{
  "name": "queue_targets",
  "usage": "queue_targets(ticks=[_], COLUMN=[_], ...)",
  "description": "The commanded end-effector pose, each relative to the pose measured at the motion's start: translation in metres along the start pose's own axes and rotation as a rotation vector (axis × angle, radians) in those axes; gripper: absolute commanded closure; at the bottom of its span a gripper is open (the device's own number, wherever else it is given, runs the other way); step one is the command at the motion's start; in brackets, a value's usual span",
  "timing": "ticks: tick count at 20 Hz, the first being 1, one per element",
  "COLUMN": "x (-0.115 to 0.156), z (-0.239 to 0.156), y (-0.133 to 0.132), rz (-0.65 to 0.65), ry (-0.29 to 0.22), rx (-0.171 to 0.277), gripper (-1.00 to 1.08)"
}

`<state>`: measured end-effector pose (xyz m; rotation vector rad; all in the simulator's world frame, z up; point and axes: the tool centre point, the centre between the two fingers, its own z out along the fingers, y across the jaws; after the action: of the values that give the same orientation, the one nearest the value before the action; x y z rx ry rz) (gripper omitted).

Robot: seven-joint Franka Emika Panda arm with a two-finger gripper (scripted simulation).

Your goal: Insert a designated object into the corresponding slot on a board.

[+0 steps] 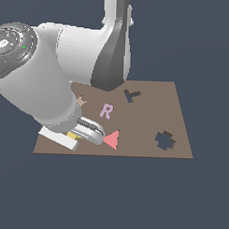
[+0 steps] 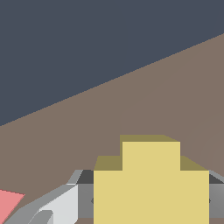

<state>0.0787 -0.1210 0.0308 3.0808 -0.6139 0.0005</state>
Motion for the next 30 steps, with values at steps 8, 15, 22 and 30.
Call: queue_targets(ticks=[8, 15, 22, 30], x=[0.011, 0.018, 0.014, -0.004], z=[-0.001, -0.003, -0.005, -0.007], y=[-0.031, -0.079, -0.131, -0.183], rz=[-0.147, -0.373, -0.613, -0.862], ry=[0.001, 0.001, 0.001, 0.001], rx=[0.0, 0.0, 0.0, 0.0], gripper=[1.08, 1.08, 1.08, 1.08])
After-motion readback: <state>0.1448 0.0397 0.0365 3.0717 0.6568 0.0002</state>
